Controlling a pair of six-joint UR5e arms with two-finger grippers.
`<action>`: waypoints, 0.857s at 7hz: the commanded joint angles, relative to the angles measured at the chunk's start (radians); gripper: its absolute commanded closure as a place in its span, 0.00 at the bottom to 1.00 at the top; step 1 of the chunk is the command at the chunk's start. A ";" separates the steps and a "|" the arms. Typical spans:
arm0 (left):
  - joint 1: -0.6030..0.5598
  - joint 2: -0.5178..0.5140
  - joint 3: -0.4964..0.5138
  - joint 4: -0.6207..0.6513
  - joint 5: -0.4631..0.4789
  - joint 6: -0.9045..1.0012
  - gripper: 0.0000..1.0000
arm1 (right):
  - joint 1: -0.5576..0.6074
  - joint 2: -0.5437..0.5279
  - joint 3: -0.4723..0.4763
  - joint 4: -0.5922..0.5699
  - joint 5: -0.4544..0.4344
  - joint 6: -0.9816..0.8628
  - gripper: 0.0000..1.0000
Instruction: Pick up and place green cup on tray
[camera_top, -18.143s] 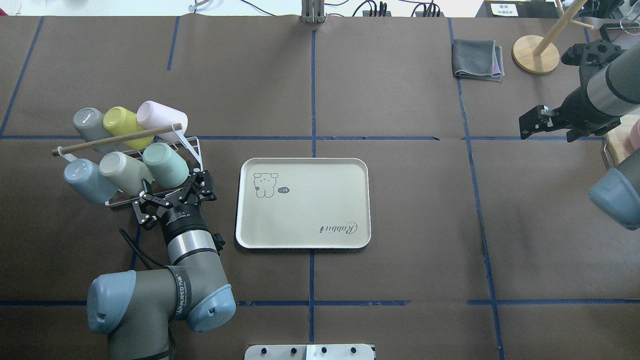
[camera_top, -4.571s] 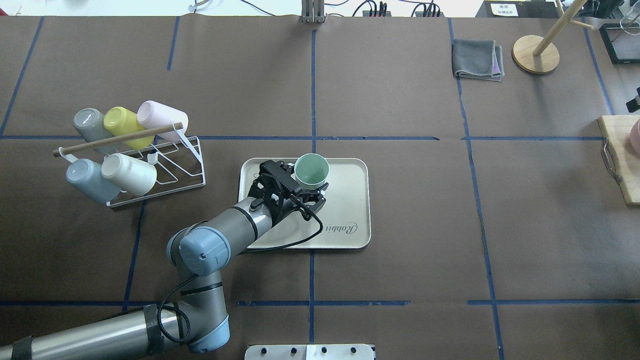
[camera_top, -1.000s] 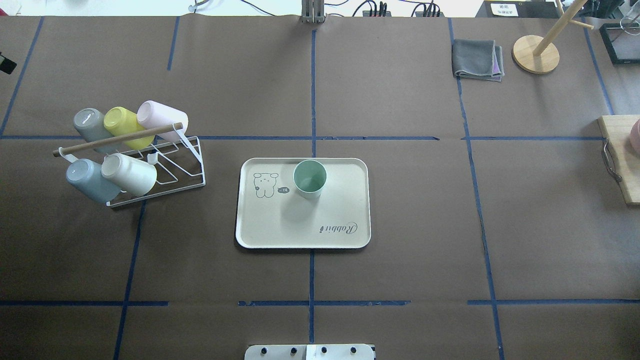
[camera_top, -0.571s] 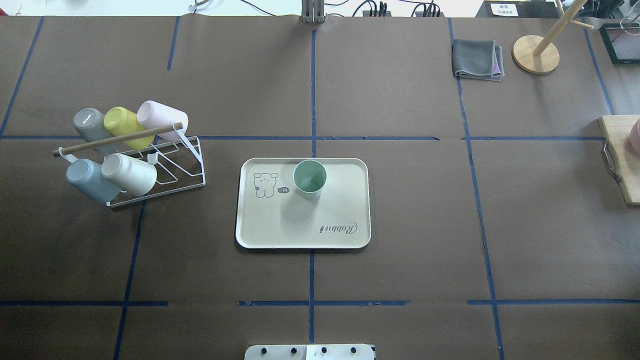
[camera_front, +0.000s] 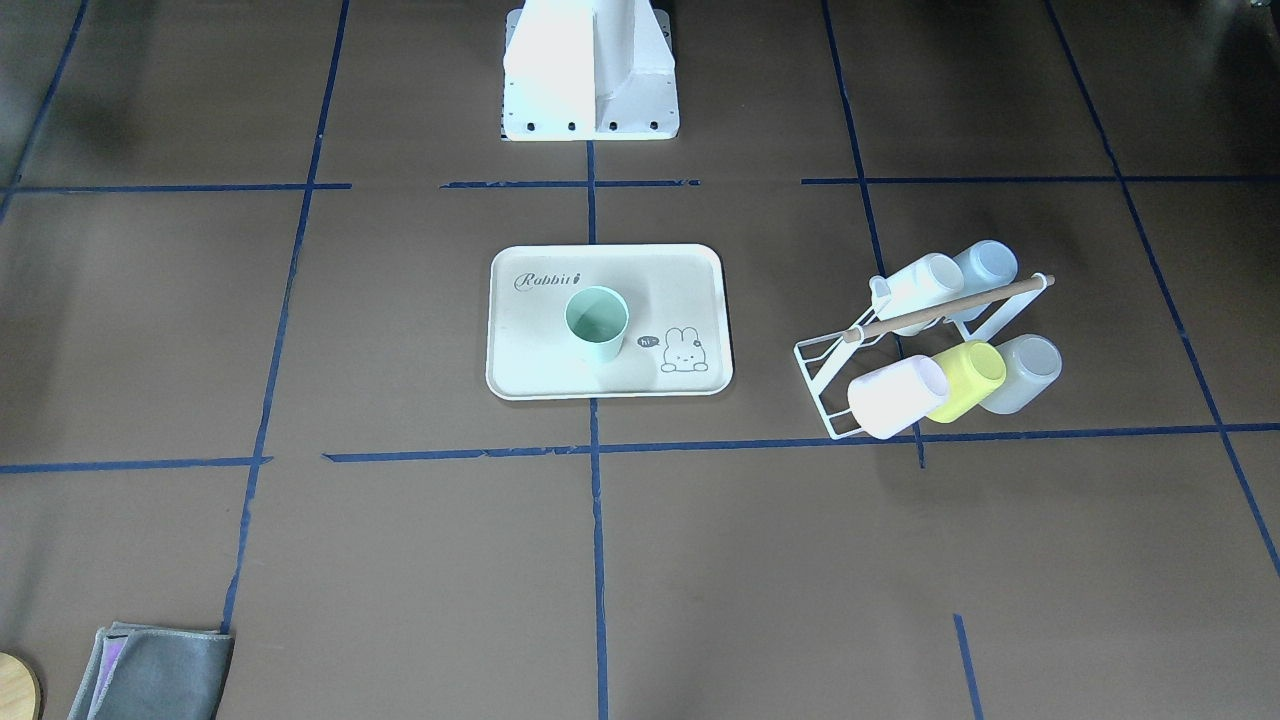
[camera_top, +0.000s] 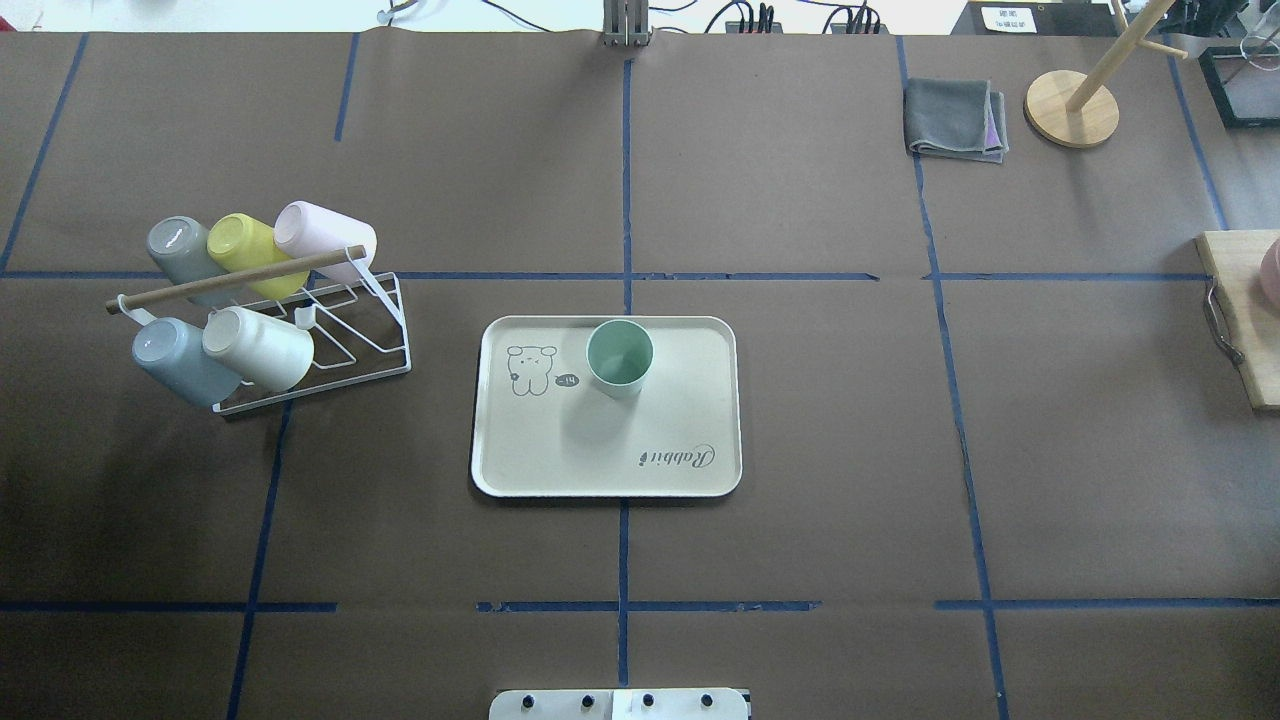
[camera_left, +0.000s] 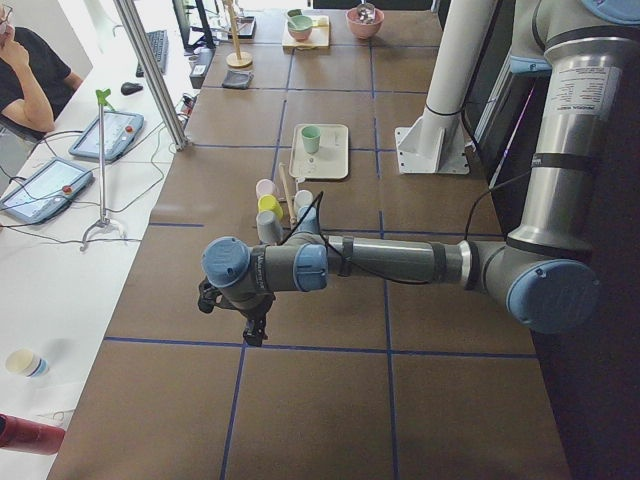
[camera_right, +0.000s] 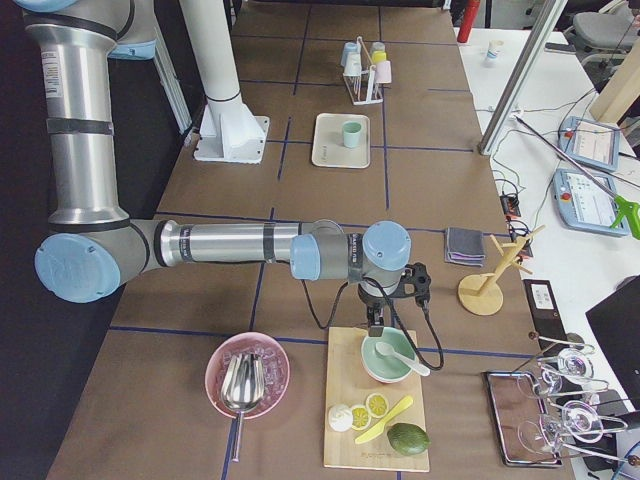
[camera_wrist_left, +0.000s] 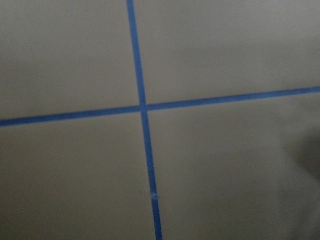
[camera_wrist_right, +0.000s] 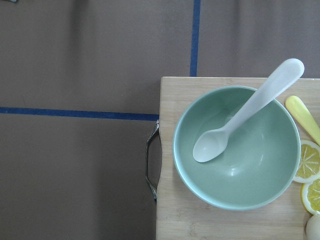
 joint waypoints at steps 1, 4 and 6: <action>-0.001 0.010 0.004 -0.007 0.080 -0.003 0.00 | 0.000 0.001 -0.003 0.001 -0.001 -0.001 0.00; -0.001 0.010 0.004 -0.002 0.125 -0.006 0.00 | 0.000 -0.007 -0.003 0.001 0.000 -0.001 0.00; -0.006 0.016 0.004 -0.004 0.103 -0.007 0.00 | 0.000 -0.012 -0.003 0.001 -0.001 -0.001 0.00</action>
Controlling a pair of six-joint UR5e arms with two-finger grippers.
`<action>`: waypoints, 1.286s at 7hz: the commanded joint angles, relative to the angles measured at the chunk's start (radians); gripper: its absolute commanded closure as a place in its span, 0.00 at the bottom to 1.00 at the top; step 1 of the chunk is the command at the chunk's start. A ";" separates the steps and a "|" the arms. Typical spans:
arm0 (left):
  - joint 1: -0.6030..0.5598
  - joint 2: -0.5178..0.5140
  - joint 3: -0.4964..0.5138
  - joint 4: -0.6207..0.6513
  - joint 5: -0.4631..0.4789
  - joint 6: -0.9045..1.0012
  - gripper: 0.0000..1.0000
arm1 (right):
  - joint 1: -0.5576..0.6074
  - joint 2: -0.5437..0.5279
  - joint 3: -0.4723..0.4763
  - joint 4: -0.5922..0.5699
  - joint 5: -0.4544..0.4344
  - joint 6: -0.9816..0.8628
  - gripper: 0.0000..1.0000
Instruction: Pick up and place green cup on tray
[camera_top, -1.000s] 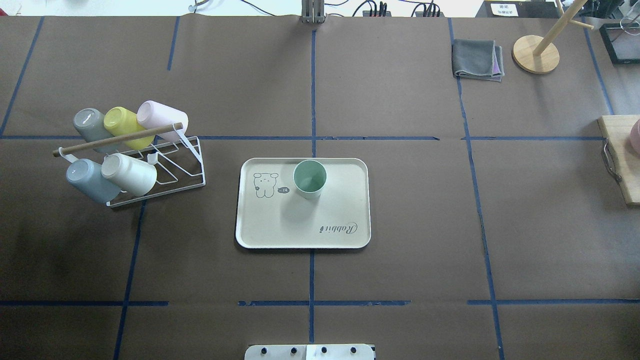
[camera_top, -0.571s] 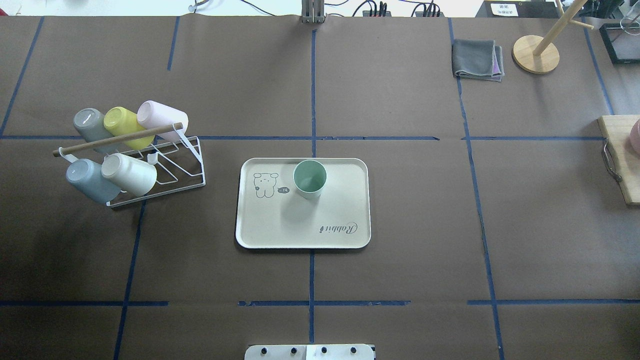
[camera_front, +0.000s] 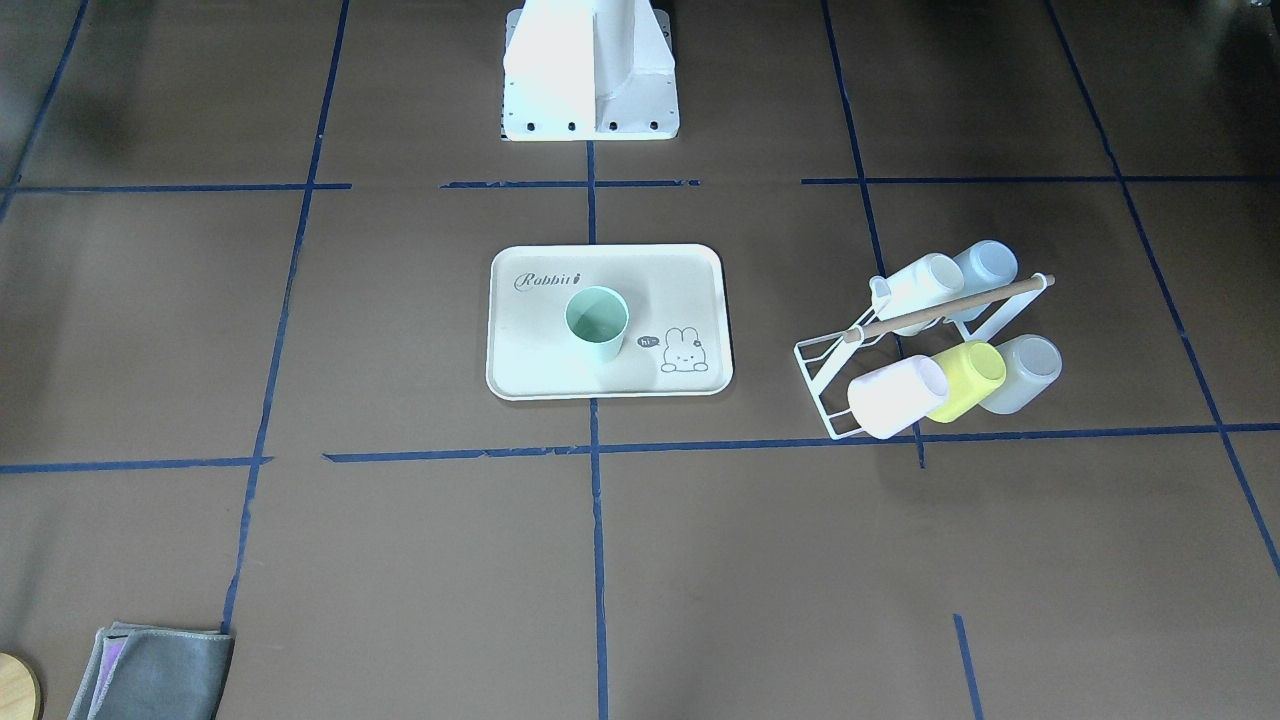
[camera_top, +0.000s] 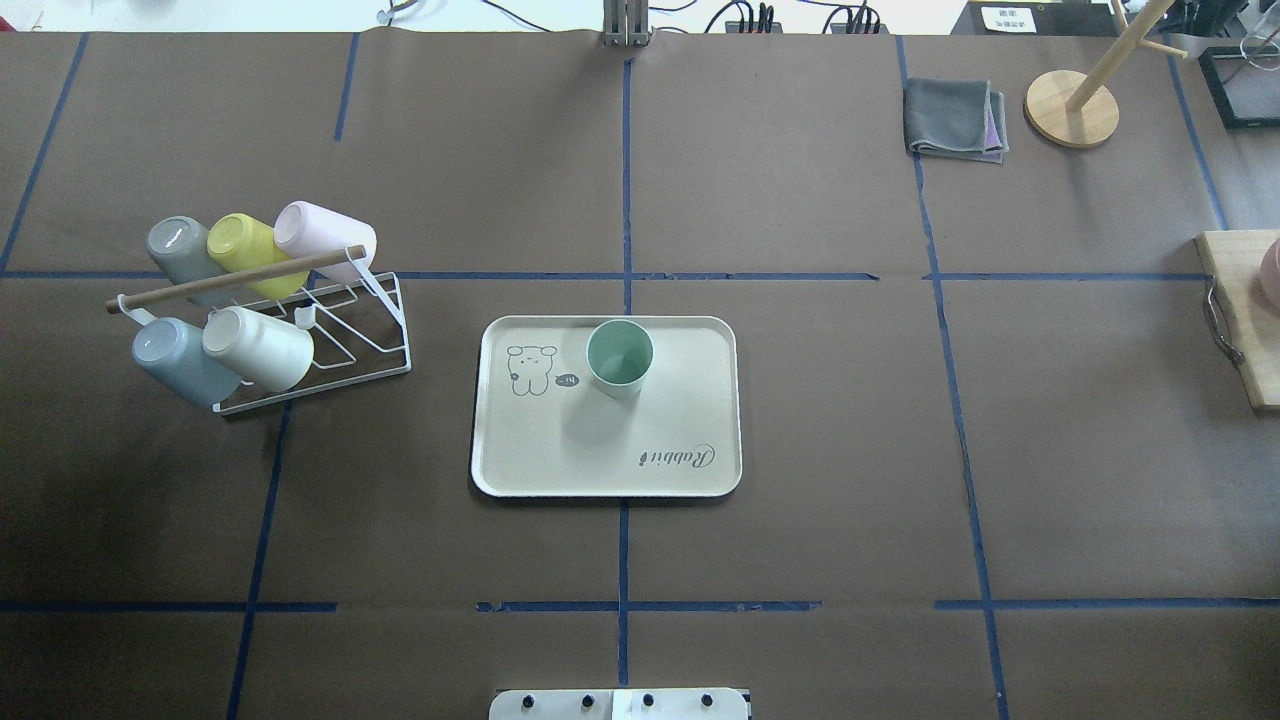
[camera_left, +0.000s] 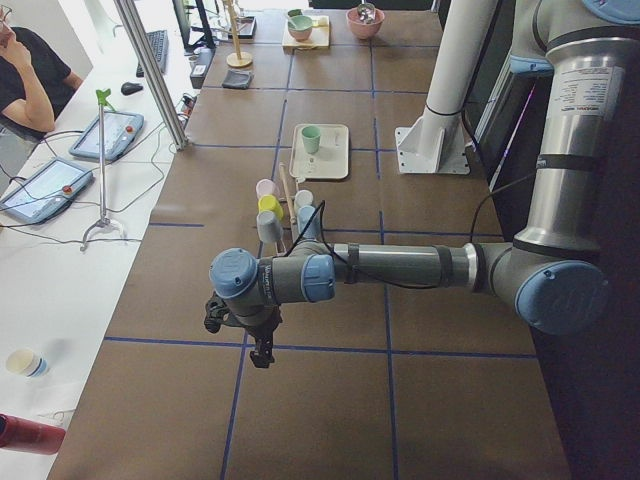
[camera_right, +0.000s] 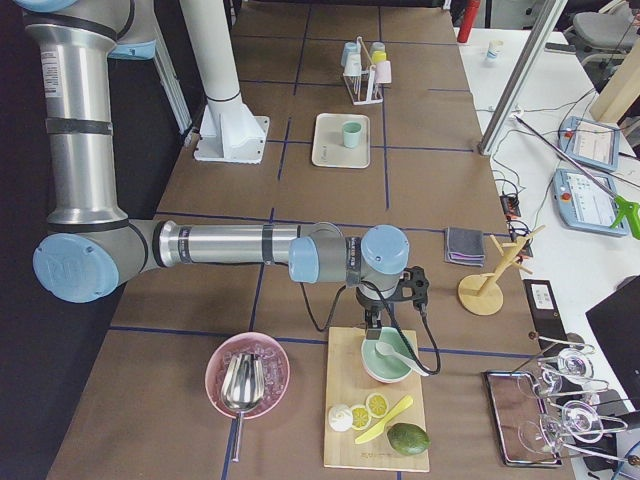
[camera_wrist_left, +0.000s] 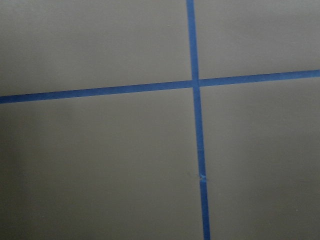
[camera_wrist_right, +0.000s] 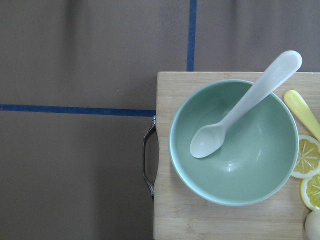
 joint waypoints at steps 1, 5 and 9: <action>-0.002 0.003 0.000 -0.004 -0.007 0.003 0.00 | 0.000 -0.005 0.000 0.000 -0.001 0.000 0.00; -0.010 0.001 -0.006 -0.006 -0.005 0.000 0.00 | 0.055 -0.046 -0.003 -0.005 0.000 -0.005 0.00; -0.011 0.000 -0.008 -0.006 -0.005 -0.002 0.00 | 0.063 -0.058 -0.003 0.002 -0.016 -0.015 0.00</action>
